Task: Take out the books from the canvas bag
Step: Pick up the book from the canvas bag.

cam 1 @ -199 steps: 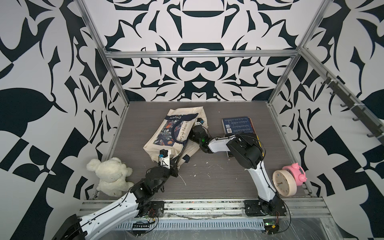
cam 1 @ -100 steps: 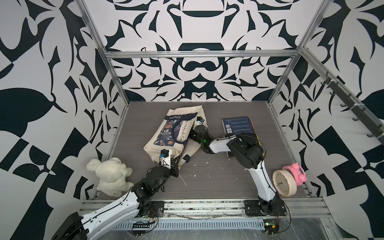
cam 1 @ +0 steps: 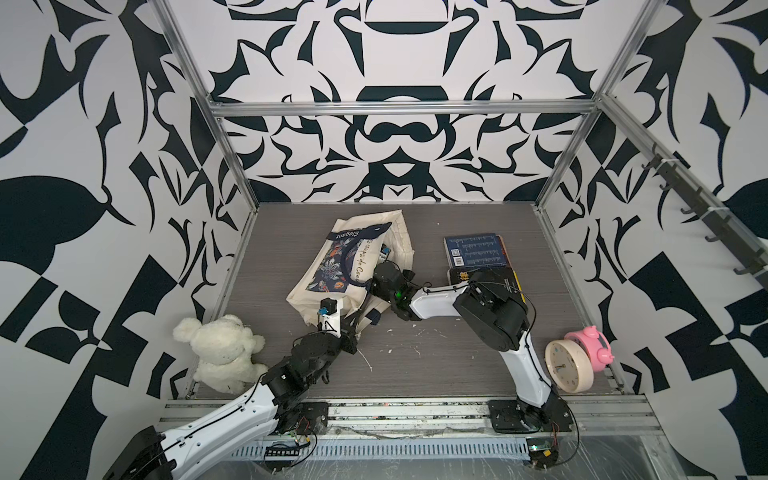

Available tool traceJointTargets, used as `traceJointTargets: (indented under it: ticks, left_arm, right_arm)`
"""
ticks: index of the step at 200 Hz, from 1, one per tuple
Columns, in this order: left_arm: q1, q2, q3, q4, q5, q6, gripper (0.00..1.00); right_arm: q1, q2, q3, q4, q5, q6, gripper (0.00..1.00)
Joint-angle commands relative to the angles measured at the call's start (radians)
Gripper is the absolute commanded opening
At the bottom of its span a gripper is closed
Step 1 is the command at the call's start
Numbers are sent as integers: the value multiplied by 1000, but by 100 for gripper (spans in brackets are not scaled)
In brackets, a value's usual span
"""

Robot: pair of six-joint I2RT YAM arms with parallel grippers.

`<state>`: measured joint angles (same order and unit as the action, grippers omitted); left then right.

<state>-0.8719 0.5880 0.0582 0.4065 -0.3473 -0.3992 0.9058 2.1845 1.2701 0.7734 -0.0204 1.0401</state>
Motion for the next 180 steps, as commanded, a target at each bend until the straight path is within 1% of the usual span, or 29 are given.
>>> traceJointTargets:
  ticks: [1, 24, 43, 55, 95, 124, 147, 150, 159, 180]
  left_arm:
    - [-11, -24, 14, 70, 36, 7, 0]
    - [-11, -47, 11, 57, 30, 7, 0]
    - [-11, -85, 2, 45, 18, 5, 0]
    - [-10, -117, -6, 36, 10, 3, 0]
    - [-10, -247, -41, 1, -48, 0, 0]
    - [-11, -310, -56, -15, -94, 0, 0]
    - [-10, -327, -61, -23, -142, -2, 0]
    - [-10, -327, -61, -22, -152, -2, 0]
    - [-10, -325, -61, -23, -183, -4, 0]
    - [-10, -305, -60, -14, -202, -5, 0]
  right_arm:
    - [6, -6, 47, 18, 32, -9, 36]
    - [4, -12, 49, 5, 84, -30, 26]
    - [-8, -21, 34, 16, 104, -29, 13]
    - [-16, -28, 7, 39, 110, -20, 0]
    - [-33, -109, -172, 203, 171, -14, 0]
    - [-34, -183, -278, 262, 202, -20, 0]
    - [-33, -243, -361, 319, 204, -28, 0]
    - [-34, -252, -371, 324, 234, -29, 0]
    - [-34, -283, -400, 335, 239, -32, 0]
    - [-32, -367, -464, 336, 251, -47, 0]
